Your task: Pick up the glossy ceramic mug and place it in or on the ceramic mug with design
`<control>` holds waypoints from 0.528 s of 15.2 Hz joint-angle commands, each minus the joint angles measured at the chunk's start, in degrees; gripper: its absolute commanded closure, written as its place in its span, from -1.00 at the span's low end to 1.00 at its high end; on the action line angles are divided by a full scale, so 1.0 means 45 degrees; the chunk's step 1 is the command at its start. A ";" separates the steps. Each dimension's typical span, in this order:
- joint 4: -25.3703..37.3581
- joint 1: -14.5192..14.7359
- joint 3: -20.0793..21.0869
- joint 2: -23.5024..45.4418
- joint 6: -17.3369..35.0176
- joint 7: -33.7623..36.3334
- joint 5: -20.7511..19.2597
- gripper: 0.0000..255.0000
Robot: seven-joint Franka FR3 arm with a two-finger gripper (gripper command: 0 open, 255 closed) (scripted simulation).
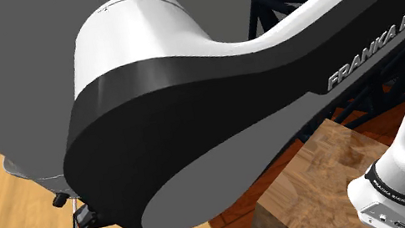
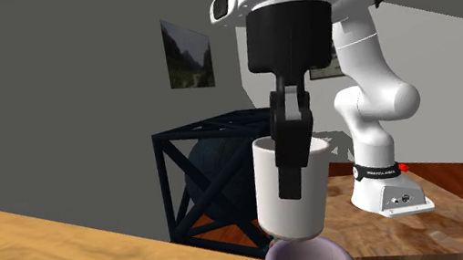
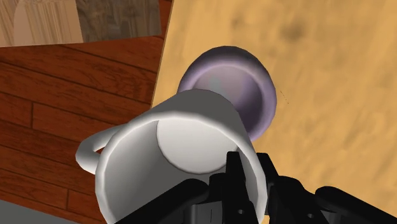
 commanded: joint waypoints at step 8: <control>-0.0643 -0.0025 -0.0066 0.0141 0.0744 0.0149 -0.0152 1.00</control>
